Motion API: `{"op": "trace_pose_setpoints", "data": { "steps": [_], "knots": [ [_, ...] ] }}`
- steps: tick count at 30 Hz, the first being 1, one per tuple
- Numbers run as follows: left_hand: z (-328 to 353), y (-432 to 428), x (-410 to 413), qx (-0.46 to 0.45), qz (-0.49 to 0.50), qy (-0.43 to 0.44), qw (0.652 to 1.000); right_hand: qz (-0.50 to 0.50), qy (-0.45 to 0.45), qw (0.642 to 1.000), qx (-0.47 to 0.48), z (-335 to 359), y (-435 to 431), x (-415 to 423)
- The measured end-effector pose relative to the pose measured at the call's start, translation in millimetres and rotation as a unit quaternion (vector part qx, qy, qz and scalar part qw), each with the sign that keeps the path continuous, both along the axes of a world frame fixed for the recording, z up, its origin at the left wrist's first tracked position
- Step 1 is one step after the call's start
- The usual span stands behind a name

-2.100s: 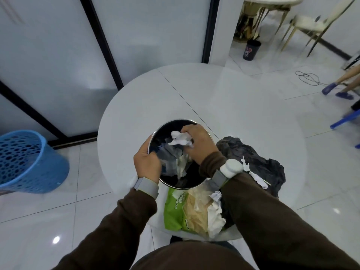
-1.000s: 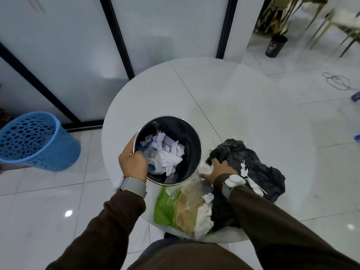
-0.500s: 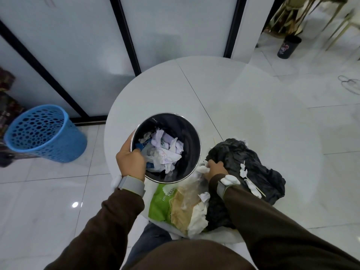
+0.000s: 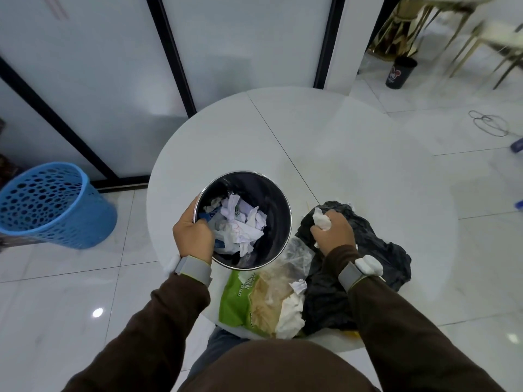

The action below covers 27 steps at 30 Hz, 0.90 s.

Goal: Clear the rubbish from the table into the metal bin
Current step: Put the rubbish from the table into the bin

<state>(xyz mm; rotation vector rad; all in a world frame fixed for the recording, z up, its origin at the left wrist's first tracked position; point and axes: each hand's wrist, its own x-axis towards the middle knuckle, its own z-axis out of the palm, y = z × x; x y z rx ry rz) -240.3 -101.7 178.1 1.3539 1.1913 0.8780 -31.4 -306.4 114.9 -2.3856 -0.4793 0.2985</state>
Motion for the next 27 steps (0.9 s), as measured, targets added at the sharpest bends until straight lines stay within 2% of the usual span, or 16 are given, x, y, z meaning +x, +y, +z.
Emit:
{"op": "trace_pose_setpoints", "data": {
  "steps": [2, 5, 8, 11, 15, 17, 19, 20, 23, 27],
  "knots": [
    [-0.4, 1.4, 1.7, -0.004, -0.003, 0.003, 1.0, -0.016, -0.023, 0.998, 0.058, 19.8, 7.0, -4.4],
    [2.3, 2.3, 3.2, -0.002, -0.008, 0.003, 1.0, -0.002, -0.107, 0.982, 0.158, 52.9, 24.5, -17.9],
    [4.4, 4.9, 1.0, 0.0, -0.005, -0.012, 1.0, 0.083, -0.179, 0.948, 0.25, 82.5, 49.4, -38.1],
    [5.7, 4.9, 0.9, 0.001, -0.004, -0.019, 1.0, 0.161, -0.201, 0.927, 0.271, 95.1, 71.5, -55.2],
    [5.4, -0.2, 2.1, 0.003, -0.004, -0.021, 1.0, 0.26, -0.178, 0.926, 0.206, 77.1, 101.6, -64.9],
    [4.5, -0.5, 1.5, 0.005, 0.002, -0.017, 1.0, 0.337, -0.092, 0.936, 0.05, 64.3, 115.1, -64.0],
    [3.8, -1.6, 0.6, 0.004, 0.005, -0.013, 1.0, 0.383, -0.04, 0.914, -0.128, 53.3, 123.4, -61.4],
    [3.6, -2.2, -0.3, 0.007, 0.005, -0.012, 1.0, 0.39, -0.034, 0.905, -0.164, 49.3, 124.9, -60.6],
    [1.1, -1.3, -5.3, 0.019, 0.007, -0.004, 1.0, 0.382, -0.041, 0.912, -0.147, 46.6, 122.1, -60.6],
    [-4.6, 3.8, -10.7, 0.001, 0.02, -0.004, 1.0, 0.354, -0.057, 0.933, -0.031, 49.7, 105.3, -54.1]
  ]
}}
